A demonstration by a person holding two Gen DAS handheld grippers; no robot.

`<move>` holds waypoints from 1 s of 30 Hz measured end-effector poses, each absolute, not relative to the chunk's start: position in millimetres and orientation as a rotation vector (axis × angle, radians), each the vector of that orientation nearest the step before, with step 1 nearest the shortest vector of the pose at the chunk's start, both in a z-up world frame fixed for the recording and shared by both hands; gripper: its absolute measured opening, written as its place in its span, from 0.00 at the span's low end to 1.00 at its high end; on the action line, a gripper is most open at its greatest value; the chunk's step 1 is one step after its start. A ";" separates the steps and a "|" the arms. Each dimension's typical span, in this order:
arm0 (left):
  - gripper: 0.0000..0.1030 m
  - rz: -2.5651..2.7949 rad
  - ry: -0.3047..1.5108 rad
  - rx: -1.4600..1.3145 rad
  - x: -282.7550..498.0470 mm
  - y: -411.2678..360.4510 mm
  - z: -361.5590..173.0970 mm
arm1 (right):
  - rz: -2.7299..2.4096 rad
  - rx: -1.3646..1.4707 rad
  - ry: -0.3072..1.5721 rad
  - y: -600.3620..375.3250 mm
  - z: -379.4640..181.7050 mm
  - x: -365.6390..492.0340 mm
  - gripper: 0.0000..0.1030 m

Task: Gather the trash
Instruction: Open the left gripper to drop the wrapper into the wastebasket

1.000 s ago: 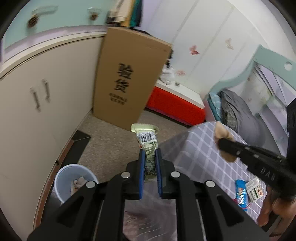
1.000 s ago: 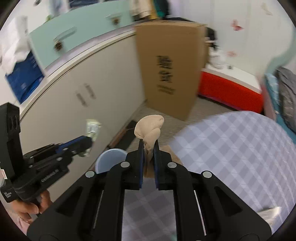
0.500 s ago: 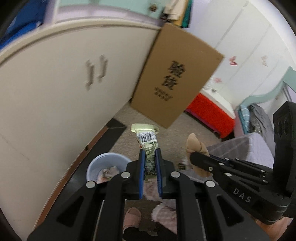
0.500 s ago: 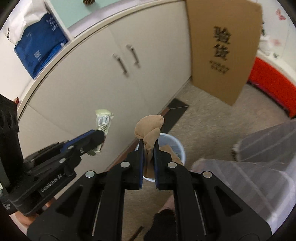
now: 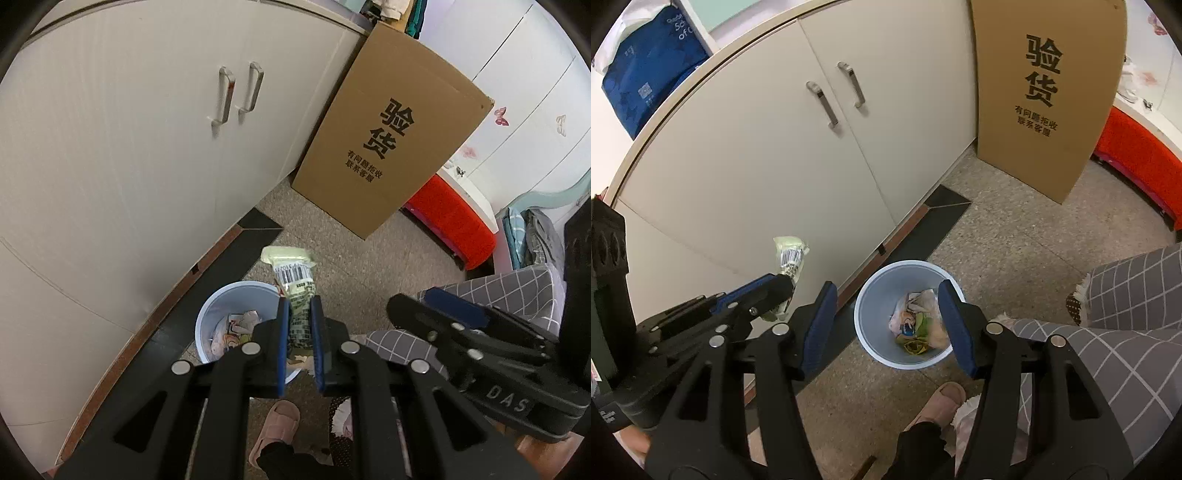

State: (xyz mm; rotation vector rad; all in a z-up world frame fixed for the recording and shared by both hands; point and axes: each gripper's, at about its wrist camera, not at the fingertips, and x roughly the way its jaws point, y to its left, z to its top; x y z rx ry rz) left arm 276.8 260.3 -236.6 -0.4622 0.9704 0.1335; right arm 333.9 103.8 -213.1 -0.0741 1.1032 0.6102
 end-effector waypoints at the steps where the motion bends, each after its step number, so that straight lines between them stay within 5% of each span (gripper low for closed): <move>1: 0.11 0.134 0.972 -0.457 277.6 258.9 -237.1 | 0.606 -0.070 1.104 102.7 -213.4 334.4 0.55; 26: 0.13 0.151 0.998 -0.387 300.4 242.7 -240.5 | 0.524 0.018 1.065 84.2 -205.3 337.9 0.56; 28: 0.22 0.165 0.993 -0.389 302.0 243.1 -239.7 | 0.514 0.029 1.061 81.2 -204.3 339.1 0.56; 30: 0.52 0.195 0.990 -0.398 302.0 246.2 -240.1 | 0.503 0.048 1.062 77.9 -203.9 341.5 0.56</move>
